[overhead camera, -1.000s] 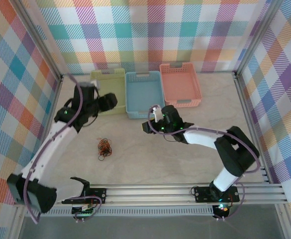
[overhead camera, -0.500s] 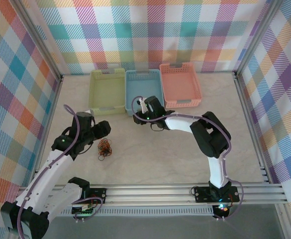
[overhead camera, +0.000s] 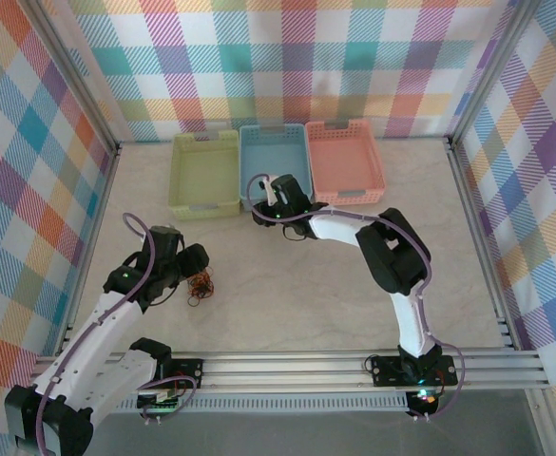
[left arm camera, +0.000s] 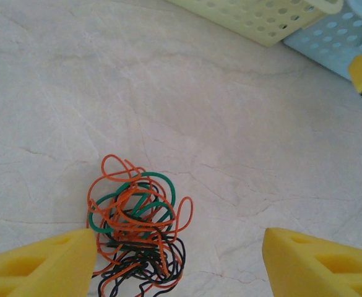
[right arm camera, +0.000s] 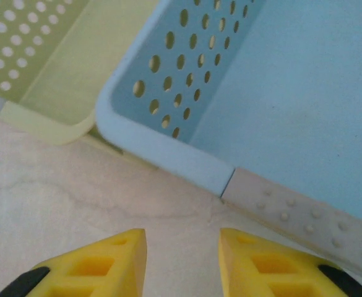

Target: Untangle the cables

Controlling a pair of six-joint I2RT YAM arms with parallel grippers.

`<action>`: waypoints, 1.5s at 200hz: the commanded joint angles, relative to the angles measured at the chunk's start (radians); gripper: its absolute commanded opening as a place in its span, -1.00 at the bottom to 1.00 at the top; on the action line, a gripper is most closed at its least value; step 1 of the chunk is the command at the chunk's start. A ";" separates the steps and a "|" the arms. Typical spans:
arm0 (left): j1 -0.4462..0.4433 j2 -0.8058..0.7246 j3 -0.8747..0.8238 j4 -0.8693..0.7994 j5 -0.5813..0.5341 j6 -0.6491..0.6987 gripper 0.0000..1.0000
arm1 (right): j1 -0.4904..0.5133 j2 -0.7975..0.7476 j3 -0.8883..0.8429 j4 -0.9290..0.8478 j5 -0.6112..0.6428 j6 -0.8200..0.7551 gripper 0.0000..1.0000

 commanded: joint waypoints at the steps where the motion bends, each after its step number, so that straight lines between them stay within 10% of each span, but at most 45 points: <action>1: 0.012 -0.003 -0.037 0.004 -0.010 -0.048 0.52 | -0.003 -0.176 -0.092 0.079 -0.083 -0.037 -0.16; 111: -0.012 0.316 -0.021 0.039 0.078 -0.074 0.65 | -0.002 -0.738 -0.635 0.223 -0.066 -0.012 0.02; 235: -0.457 0.700 0.210 0.254 0.206 -0.109 -0.40 | -0.027 -0.834 -0.809 0.353 0.062 0.043 0.01; 273: -0.532 0.797 0.316 0.231 0.206 -0.092 -0.29 | -0.052 -0.893 -0.856 0.343 0.114 0.045 0.01; 300: -0.531 0.758 0.358 0.151 0.154 -0.050 0.30 | -0.057 -0.925 -0.873 0.328 0.120 0.035 0.02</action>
